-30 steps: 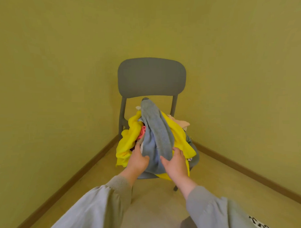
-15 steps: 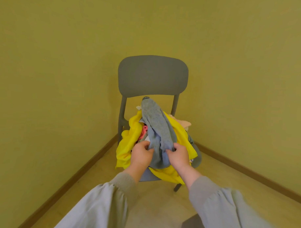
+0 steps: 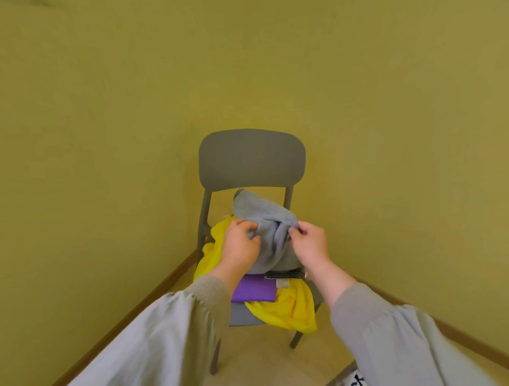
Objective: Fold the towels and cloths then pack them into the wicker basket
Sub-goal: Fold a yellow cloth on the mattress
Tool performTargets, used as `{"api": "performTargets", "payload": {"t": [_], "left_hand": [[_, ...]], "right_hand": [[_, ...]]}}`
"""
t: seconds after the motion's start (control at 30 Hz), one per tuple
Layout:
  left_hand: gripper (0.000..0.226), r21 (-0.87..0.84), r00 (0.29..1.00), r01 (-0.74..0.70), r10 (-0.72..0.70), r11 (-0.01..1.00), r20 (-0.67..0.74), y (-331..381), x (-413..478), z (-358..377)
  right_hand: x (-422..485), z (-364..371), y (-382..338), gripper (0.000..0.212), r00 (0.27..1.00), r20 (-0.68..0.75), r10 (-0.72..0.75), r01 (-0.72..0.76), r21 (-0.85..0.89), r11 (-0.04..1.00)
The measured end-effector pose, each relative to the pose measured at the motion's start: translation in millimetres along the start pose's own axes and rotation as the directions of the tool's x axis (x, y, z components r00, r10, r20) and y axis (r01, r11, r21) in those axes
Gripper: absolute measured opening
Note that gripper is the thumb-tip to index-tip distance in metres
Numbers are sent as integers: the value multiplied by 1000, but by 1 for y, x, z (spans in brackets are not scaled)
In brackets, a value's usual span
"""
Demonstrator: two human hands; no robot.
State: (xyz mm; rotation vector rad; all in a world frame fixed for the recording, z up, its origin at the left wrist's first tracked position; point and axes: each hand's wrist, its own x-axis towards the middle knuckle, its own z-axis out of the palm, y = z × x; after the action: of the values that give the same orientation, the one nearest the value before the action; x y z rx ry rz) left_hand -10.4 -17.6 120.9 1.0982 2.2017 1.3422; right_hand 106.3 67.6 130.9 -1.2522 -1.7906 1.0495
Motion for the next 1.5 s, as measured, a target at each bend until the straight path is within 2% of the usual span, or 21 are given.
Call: {"api": "performTargets", "payload": {"t": [0.1, 0.2, 0.23, 0.3, 0.37, 0.4, 0.53, 0.6, 0.63, 0.7, 0.77, 0.83, 0.87, 0.97, 1.07, 1.1, 1.17, 1.23, 1.3, 1.4, 1.5], "left_hand": [[28, -20, 998, 58, -58, 998, -14, 1, -6, -7], [78, -132, 998, -1, 11, 991, 69, -2, -10, -10], [88, -112, 992, -29, 42, 993, 120, -3, -11, -10], [75, 19, 979, -91, 86, 996, 187, -11, -9, -9], [37, 159, 984, -105, 79, 982, 158, -19, -9, -7], [27, 166, 993, -59, 41, 984, 112, -23, -9, -6], [22, -60, 987, 146, -150, 987, -59, -38, -8, 0], [30, -122, 986, 123, -136, 985, -99, -46, -5, 3], [37, -119, 995, 58, -67, 991, -68, -50, -5, 5], [54, 10, 983, -164, 162, 986, 90, -60, -6, 13], [67, 302, 909, -373, 281, 877, 308, -75, -4, 20], [69, 510, 871, -448, 228, 734, 436, -93, 0, 29], [68, 555, 871, -441, 187, 706, 454, -100, 2, 33], [66, 578, 890, -368, 97, 728, 445, -117, 5, 42], [65, 592, 899, -353, 87, 724, 430, -121, 6, 47], [64, 595, 903, -349, 90, 724, 420, -120, 7, 48], [62, 613, 914, -337, 93, 714, 394, -117, 8, 48], [60, 648, 922, -331, 90, 686, 376, -111, 11, 48], [57, 686, 930, -335, 108, 646, 352, -104, 13, 47], [57, 724, 947, -295, 87, 623, 310, -91, 18, 46], [59, 699, 962, -190, -11, 690, 271, -82, 22, 44]], "right_hand": [[3, -6, -8, 15, 1000, -10, 3, -2, 91, 996], [-1, -1, -6, 16, 997, 70, -20, 13, 93, 996], [-5, 1, -4, 16, 992, 122, -22, 10, 98, 995], [-15, 7, 3, 10, 976, 216, -6, -26, 141, 990], [-23, 12, 8, 23, 954, 294, 68, -127, 187, 974], [-25, 14, 13, 26, 951, 297, 84, -141, 176, 974], [-12, 12, 40, 30, 991, 84, 106, -97, -110, 989], [-2, 11, 55, 44, 989, 43, 138, -124, -246, 961], [5, 11, 62, 51, 987, 35, 158, -141, -289, 947], [15, 15, 76, 64, 979, 14, 203, -181, -400, 898], [25, 20, 92, 72, 963, -11, 269, -242, -476, 846], [30, 26, 109, 80, 931, -15, 366, -338, -417, 843], [30, 28, 115, 85, 907, -12, 421, -398, -353, 847], [27, 34, 128, 89, 843, 18, 537, -517, -246, 820], [26, 34, 132, 52, 867, 51, 495, -432, -418, 799], [26, 33, 130, 39, 889, 33, 457, -400, -430, 810], [24, 30, 117, 23, 929, -67, 365, -366, -322, 873], [24, 26, 95, 19, 948, -248, 200, -256, -221, 941], [27, 21, 63, 20, 919, -388, 72, -132, -132, 982], [34, 8, 13, 24, 862, -503, 55, -51, 22, 998], [38, -11, -23, 24, 840, -539, 61, 21, 145, 989]]}}
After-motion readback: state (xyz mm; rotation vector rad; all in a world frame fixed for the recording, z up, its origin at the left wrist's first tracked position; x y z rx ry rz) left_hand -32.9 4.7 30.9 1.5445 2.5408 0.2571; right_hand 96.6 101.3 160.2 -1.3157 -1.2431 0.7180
